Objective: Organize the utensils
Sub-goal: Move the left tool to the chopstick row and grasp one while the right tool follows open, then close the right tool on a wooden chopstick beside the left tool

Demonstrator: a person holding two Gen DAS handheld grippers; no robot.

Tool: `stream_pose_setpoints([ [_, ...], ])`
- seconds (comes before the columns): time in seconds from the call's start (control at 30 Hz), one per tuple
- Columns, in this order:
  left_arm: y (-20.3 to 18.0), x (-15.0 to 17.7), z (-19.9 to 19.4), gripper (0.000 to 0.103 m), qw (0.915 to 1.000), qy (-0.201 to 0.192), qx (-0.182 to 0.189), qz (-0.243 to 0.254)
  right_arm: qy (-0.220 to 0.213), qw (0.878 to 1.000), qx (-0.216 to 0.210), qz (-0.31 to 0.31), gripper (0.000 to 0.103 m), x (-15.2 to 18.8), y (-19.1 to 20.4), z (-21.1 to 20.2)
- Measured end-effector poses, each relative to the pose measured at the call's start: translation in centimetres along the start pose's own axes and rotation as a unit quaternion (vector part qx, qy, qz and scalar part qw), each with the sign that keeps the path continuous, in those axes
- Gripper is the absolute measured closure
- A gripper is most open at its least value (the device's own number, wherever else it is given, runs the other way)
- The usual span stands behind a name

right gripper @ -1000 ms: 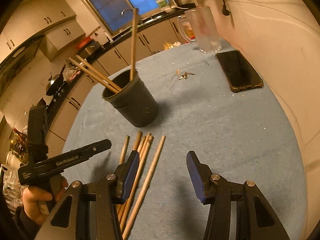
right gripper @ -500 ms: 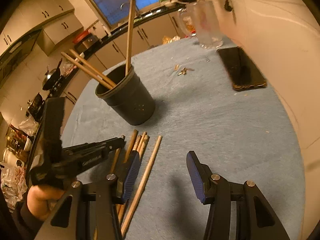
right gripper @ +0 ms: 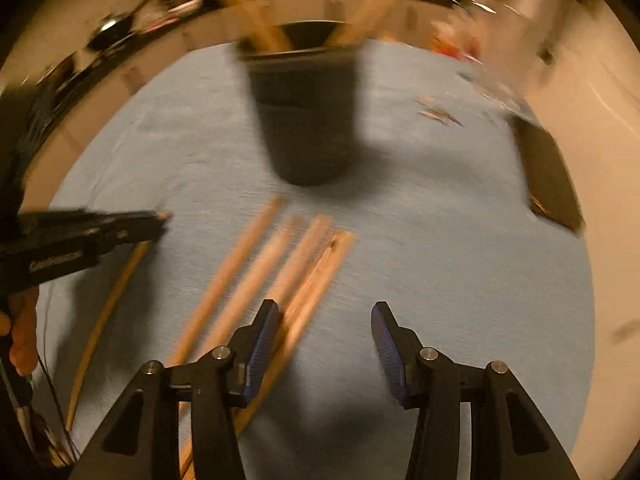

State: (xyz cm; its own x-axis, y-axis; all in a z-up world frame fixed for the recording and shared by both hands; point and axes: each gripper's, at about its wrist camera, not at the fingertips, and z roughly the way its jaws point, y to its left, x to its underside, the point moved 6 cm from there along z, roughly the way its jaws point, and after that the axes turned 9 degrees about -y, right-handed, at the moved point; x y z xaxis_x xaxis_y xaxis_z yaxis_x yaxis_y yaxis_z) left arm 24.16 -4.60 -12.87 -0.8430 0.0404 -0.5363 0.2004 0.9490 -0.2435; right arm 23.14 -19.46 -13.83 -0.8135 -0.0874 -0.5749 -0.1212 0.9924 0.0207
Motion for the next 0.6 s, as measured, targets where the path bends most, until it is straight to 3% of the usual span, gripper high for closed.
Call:
stream_pose_setpoints([
  [0.07, -0.2, 0.1, 0.0, 0.096, 1.0000, -0.001, -0.002, 0.001, -0.002, 0.999, 0.038, 0.013, 0.053, 0.3, -2.5, -1.0],
  [0.17, -0.6, 0.2, -0.1, 0.096, 1.0000, -0.003, -0.003, 0.000, -0.004, 0.997, 0.000, 0.075, 0.053, 0.5, -4.8, -1.9],
  [0.23, -0.6, 0.3, -0.1, 0.096, 1.0000, -0.004, -0.003, -0.002, -0.009, 0.996, 0.001, 0.093, 0.053, 0.1, -5.7, -1.8],
  [0.37, -0.8, 0.5, -0.3, 0.096, 1.0000, -0.005, -0.004, -0.003, -0.013, 0.991, -0.033, 0.131, 0.065, -1.4, -6.2, -0.9],
  [0.43, -0.7, 0.0, 0.3, 0.096, 1.0000, -0.005, -0.005, -0.003, -0.002, 0.988, -0.052, 0.146, 0.065, -2.0, -5.9, 0.3],
  [0.6, -0.8, 0.3, 0.1, 0.096, 0.9999, -0.008, -0.006, -0.005, 0.029, 0.990, -0.040, 0.136, 0.068, -2.4, -4.9, 3.0],
])
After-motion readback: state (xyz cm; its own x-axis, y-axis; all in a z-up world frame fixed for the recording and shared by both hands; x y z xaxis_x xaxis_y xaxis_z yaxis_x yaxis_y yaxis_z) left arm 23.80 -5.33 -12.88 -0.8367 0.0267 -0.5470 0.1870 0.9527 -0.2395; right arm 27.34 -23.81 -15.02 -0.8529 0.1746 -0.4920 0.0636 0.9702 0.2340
